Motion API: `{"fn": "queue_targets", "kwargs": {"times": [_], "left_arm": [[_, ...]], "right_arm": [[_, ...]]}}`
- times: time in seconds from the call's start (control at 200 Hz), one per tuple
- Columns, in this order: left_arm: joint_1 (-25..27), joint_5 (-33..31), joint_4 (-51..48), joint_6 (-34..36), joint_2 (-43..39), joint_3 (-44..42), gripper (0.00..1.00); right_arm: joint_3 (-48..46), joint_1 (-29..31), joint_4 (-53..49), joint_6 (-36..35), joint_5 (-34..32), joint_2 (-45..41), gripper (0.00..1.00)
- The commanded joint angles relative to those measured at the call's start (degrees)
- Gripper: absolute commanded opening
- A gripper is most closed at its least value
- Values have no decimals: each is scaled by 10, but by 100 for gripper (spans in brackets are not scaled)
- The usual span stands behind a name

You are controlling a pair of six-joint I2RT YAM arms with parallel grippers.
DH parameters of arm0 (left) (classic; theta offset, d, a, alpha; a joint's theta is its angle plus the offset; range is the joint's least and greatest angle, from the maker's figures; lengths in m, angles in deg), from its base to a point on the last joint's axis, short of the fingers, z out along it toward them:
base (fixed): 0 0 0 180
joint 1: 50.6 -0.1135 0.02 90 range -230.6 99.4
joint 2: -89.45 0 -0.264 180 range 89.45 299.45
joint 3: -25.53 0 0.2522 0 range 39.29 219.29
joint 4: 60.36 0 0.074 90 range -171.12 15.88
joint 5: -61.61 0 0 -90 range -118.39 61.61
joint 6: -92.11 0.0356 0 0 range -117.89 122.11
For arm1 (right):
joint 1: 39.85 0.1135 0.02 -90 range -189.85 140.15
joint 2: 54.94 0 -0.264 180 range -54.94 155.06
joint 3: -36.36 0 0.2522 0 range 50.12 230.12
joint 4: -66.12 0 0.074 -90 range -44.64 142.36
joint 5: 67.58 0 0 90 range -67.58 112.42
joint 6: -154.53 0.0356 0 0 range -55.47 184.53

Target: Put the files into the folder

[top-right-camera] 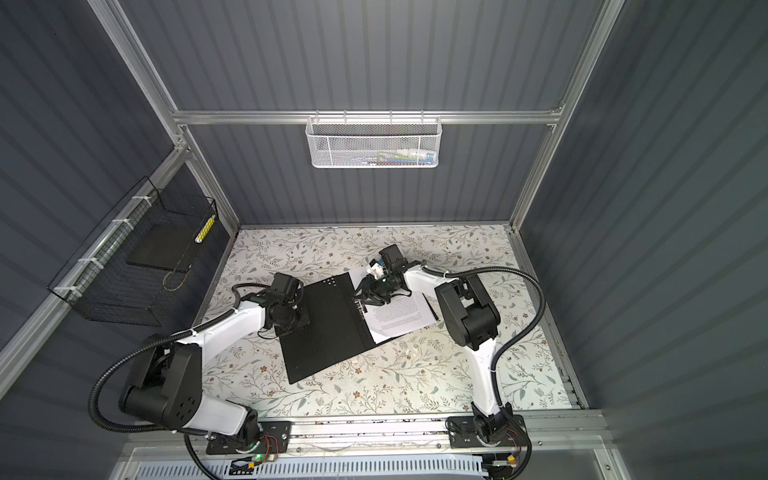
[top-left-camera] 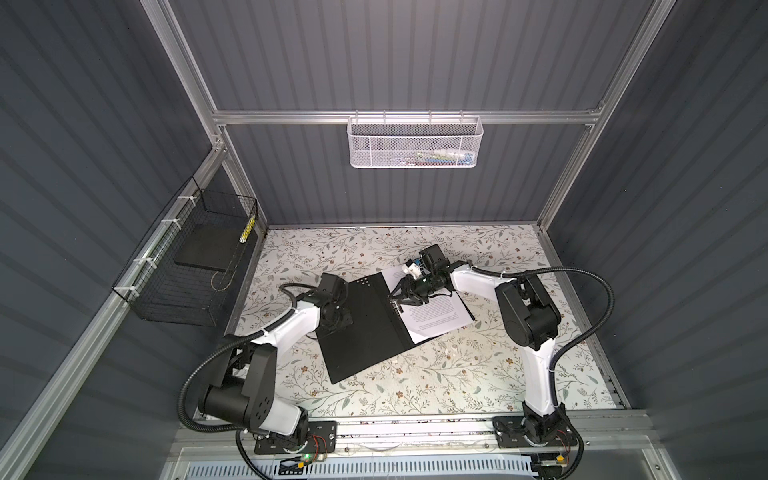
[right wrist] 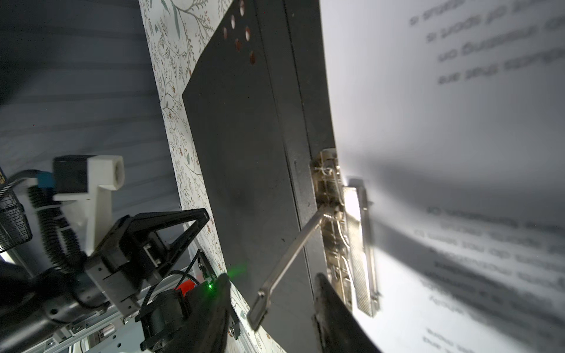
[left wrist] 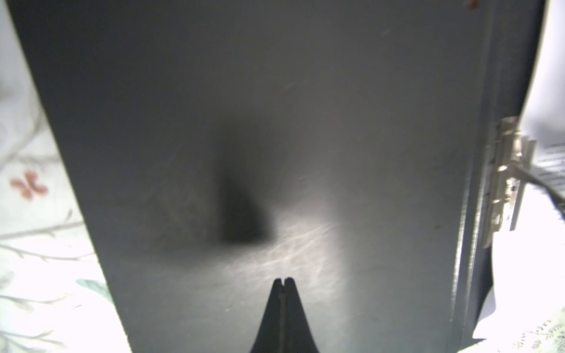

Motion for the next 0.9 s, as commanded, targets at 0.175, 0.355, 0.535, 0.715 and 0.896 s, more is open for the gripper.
{"fn": "queue_targets", "kwargs": {"times": [0.175, 0.355, 0.535, 0.715, 0.896], "left_arm": [[27, -42, -121, 58, 67, 47, 0], [28, -27, -107, 58, 88, 27, 0], [28, -8, -84, 51, 91, -1, 0], [27, 8, -70, 45, 100, -26, 0], [28, 10, -63, 46, 104, -34, 0]], "right_arm": [[28, 7, -48, -36, -32, 12, 43], [33, 9, -47, -32, -33, 14, 39], [40, 11, -57, -35, -35, 18, 34], [49, 13, -69, -39, -35, 20, 32], [53, 15, -71, -38, -34, 24, 32]]}}
